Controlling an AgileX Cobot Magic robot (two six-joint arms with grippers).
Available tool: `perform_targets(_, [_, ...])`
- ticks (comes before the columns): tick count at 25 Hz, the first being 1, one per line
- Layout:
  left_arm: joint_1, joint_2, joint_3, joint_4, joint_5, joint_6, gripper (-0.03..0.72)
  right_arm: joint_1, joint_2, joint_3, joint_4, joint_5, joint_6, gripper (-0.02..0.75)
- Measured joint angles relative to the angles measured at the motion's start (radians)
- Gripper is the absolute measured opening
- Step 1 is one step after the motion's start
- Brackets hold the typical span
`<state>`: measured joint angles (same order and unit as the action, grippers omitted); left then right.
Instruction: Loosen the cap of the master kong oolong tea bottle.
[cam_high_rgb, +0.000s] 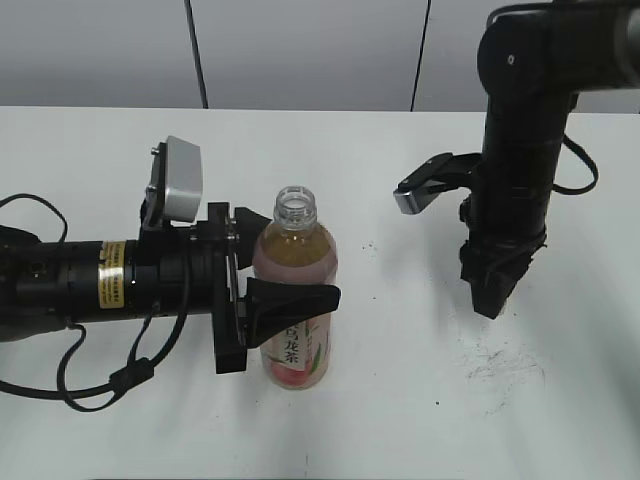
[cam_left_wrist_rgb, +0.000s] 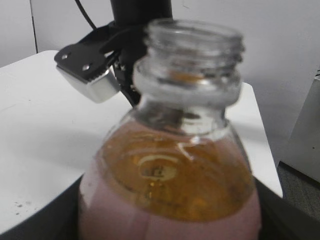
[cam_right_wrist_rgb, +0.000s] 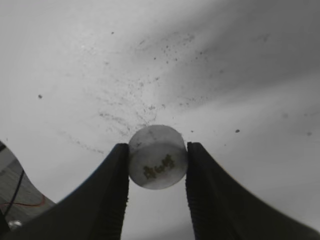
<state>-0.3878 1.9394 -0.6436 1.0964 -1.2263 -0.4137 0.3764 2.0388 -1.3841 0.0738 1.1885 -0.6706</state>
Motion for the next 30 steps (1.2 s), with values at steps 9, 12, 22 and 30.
perform_targets(9, [0.000,0.000,0.000,-0.004,0.000,-0.002,0.447,0.000,0.080,0.059,0.030,-0.083,0.131,0.289])
perform_targets(12, [0.000,0.000,0.000,-0.005,0.000,-0.003,0.447,0.000,0.083,0.060,0.076,-0.107,0.135,0.379])
perform_targets(22, [0.000,0.000,0.000,-0.011,0.001,0.002,0.464,0.000,0.083,0.060,0.100,-0.126,0.218,0.581])
perform_targets(30, [0.000,0.000,0.000,-0.016,0.009,0.014,0.533,0.000,0.083,0.060,0.100,-0.127,0.225,0.574])
